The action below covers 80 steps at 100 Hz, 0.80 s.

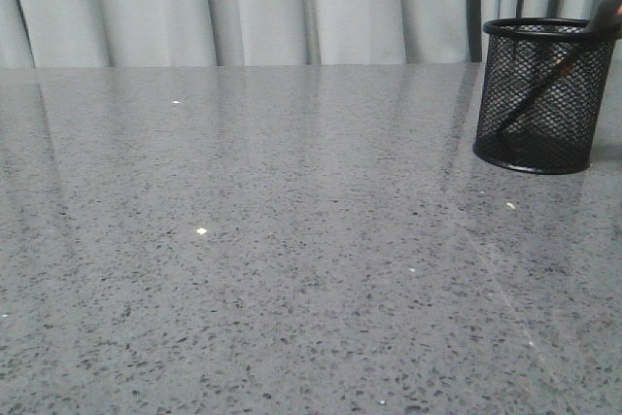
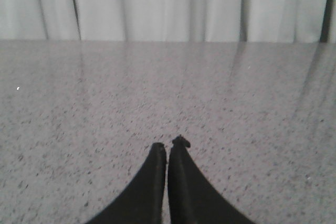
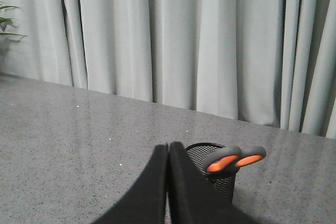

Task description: Put scissors into bucket

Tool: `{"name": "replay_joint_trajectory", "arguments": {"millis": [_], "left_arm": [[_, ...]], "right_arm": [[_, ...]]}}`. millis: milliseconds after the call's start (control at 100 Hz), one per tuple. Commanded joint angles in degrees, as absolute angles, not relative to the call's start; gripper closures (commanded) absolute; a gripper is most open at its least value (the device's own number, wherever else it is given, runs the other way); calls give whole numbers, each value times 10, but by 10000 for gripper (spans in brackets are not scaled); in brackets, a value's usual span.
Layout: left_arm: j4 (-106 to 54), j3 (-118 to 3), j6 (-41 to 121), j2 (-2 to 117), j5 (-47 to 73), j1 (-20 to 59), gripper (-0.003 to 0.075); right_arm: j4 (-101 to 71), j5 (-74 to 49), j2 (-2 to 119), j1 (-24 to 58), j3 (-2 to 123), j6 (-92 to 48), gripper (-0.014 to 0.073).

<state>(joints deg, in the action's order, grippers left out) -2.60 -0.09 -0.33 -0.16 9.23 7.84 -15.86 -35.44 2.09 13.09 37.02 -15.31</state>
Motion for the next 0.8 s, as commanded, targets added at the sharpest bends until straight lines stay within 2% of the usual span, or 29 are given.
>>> {"name": "replay_joint_trajectory", "arguments": {"millis": [0, 300, 790], "left_arm": [[-33, 12, -12, -8, 86, 64, 739], [-43, 23, -12, -14, 167, 59, 739], [-53, 23, -12, -17, 170, 59, 739]], "right_arm": [[-159, -308, 30, 132, 381, -159, 641], [-159, -308, 30, 132, 381, -159, 641], [-159, -308, 30, 132, 381, -159, 641]]}}
